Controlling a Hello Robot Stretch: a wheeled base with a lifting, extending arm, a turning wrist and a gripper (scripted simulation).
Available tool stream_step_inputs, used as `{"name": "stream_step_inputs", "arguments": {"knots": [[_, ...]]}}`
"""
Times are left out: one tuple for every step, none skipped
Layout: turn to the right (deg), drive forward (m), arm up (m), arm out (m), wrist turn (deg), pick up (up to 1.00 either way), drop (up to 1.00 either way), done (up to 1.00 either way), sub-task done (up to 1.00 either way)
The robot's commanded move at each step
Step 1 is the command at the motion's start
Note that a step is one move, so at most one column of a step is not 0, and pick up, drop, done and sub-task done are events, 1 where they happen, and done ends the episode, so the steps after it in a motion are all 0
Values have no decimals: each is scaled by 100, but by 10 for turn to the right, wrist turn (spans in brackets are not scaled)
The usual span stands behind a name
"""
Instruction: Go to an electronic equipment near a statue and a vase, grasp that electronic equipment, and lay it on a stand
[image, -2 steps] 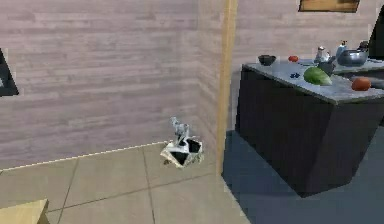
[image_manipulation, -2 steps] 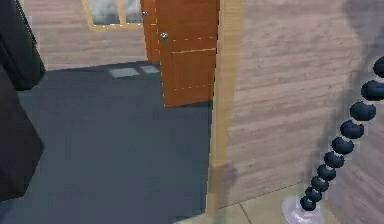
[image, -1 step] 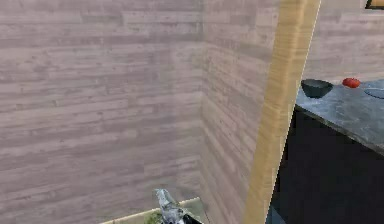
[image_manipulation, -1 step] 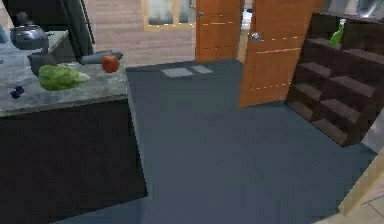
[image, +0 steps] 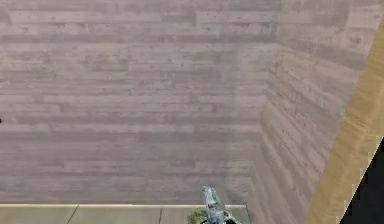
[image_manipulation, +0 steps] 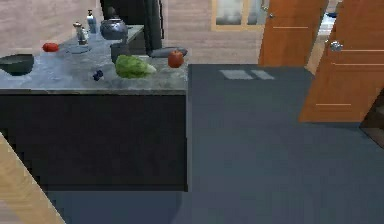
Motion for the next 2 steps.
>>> {"name": "stream_step_inputs", "arguments": {"knots": [[0, 10, 0, 0, 0, 0, 0, 0, 0], [-450, 0, 0, 0, 0, 0, 0, 0, 0]]}}
